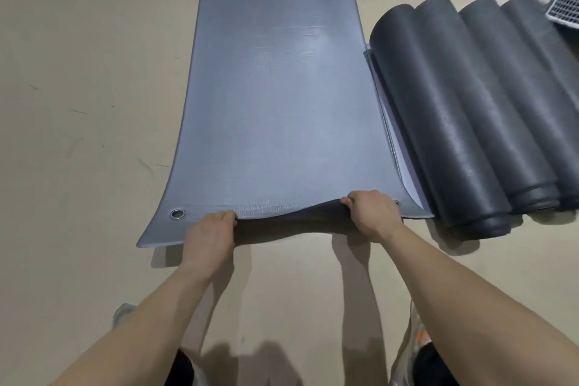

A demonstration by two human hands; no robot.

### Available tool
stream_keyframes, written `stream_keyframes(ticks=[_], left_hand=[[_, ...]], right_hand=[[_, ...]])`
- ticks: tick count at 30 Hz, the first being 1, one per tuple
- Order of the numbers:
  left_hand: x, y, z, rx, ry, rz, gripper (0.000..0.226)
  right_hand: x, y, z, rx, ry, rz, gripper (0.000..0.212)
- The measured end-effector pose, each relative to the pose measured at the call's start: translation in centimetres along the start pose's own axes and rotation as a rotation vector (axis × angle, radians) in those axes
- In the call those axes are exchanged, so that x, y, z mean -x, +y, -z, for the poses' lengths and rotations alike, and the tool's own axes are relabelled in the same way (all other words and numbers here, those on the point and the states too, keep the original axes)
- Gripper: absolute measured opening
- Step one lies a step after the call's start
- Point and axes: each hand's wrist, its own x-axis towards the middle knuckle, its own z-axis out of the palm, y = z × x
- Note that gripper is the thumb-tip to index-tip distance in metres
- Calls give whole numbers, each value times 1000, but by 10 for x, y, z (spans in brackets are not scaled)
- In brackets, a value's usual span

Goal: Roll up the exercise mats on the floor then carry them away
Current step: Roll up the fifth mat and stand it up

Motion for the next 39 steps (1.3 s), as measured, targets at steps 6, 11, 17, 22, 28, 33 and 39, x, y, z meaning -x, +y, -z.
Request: stream_keyframes(ticks=[6, 11, 17, 22, 28, 33, 39], left_hand=[[7, 0, 0, -84, -188, 17, 11], [-29, 4, 3, -117, -268, 96, 24], [-61, 3, -11, -226, -135, 103, 24], [-73, -5, -30, -114, 221, 103, 14], [-41, -6, -56, 87, 98, 20, 64], [-26, -16, -70, -68, -83, -127, 98], [-8, -12, -42, -105, -268, -116, 90]], right_hand=[[30, 11, -24, 64, 92, 79, 31], [55, -1, -64, 174, 512, 266, 40], [44, -10, -91, 244, 310, 211, 77], [3, -7, -88, 293, 117, 194, 100], [-19, 7, -84, 138, 48, 284, 90], [-24, 10, -79, 119, 22, 323, 81], [-8, 12, -59, 181, -209, 312, 68]])
